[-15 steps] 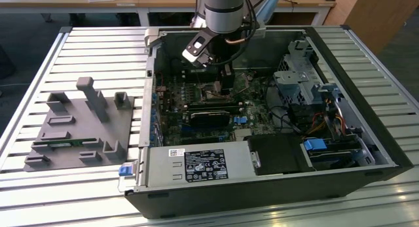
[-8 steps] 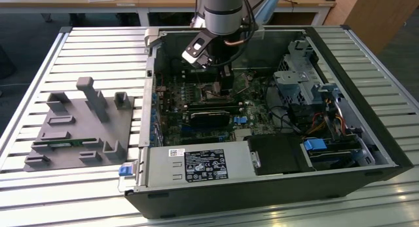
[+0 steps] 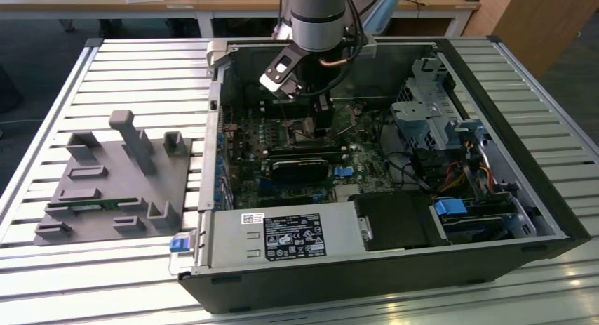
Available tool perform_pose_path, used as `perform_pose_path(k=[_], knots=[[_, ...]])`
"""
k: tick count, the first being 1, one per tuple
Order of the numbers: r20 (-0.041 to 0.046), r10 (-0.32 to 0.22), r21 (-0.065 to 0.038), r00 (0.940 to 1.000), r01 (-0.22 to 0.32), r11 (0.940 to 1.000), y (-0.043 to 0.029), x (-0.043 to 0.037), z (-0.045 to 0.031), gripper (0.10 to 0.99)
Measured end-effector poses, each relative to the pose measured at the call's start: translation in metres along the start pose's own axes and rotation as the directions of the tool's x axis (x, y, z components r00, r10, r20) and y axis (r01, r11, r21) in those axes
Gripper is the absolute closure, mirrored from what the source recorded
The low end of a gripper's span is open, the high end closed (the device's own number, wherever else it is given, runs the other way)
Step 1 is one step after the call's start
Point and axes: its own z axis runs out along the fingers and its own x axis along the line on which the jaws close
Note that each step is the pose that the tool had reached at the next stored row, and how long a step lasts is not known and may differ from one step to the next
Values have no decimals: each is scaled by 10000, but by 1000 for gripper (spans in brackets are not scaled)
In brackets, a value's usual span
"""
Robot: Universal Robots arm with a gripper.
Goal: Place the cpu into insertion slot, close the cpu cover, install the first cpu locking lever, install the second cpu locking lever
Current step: 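Place the cpu into insertion slot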
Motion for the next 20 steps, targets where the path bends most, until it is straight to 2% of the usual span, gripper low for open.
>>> perform_pose_path(k=[7,11,16,20], knots=[[-5,1,2,10000,-1,10000,-1,1,8,545],[-97,10,-2,10000,-10,10000,-2,2,11,545],[-97,7,1,10000,-7,10000,-20,8,26,545],[-99,7,-1,10000,-7,10000,-33,44,44,545]])
